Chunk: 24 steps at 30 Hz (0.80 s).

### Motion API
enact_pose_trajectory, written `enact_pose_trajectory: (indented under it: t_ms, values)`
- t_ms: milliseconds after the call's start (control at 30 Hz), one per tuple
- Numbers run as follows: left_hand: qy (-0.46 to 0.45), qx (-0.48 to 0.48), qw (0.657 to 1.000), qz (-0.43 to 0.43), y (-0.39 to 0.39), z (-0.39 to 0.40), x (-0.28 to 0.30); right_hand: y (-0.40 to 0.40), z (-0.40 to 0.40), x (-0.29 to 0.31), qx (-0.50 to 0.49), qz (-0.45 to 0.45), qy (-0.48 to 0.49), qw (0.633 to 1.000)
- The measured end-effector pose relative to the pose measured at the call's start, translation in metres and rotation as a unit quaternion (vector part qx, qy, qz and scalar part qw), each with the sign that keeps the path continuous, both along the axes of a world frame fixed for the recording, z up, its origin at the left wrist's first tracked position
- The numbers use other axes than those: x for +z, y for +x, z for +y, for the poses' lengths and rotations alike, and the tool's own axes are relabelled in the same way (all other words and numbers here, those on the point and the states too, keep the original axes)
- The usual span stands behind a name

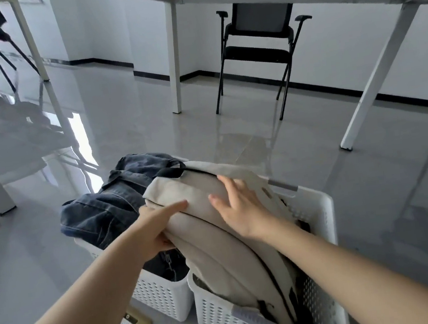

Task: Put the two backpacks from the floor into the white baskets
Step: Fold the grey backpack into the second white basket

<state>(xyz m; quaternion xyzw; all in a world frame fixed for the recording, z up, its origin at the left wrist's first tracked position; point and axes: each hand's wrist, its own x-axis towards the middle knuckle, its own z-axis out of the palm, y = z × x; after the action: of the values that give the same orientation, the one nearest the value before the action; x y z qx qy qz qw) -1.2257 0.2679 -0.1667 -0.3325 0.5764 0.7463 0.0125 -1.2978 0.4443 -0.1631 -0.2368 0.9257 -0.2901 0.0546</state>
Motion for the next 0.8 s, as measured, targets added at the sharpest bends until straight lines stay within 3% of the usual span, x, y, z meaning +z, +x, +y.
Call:
enact_pose_trajectory:
  t_ms: [167,233,300,333,400,467,567,667,800]
  values:
    - [0.043,0.047,0.982,0.175,-0.004,0.013,0.011,-0.009,-0.034,0.004,-0.095,0.15,-0.049,0.983]
    - [-0.014,0.085,0.986,0.139,-0.005,0.004,-0.001,-0.009,-0.043,-0.003,-0.088,0.134,0.021,0.987]
    - [-0.181,0.085,0.979,0.038,0.002,-0.002,-0.018,-0.006,-0.048,-0.018,-0.06,0.089,0.12,0.987]
    - [-0.286,0.045,0.957,-0.018,0.007,-0.001,-0.03,-0.005,-0.048,-0.026,-0.045,0.072,0.16,0.983]
    - [-0.467,-0.049,0.879,-0.085,0.012,0.005,-0.048,-0.004,-0.048,-0.04,-0.027,0.069,0.212,0.975]
    - [-0.564,-0.141,0.806,-0.108,0.019,0.009,-0.054,-0.002,-0.047,-0.048,-0.026,0.08,0.229,0.97]
    - [-0.639,-0.226,0.722,-0.14,0.031,0.006,-0.053,-0.001,-0.048,-0.049,-0.03,0.081,0.243,0.966]
    - [-0.659,-0.278,0.691,-0.105,0.051,0.003,-0.047,0.004,-0.049,-0.045,-0.032,0.073,0.253,0.964]
    - [-0.614,-0.357,0.693,-0.122,0.087,-0.003,-0.016,0.028,-0.046,-0.024,-0.036,0.025,0.259,0.965]
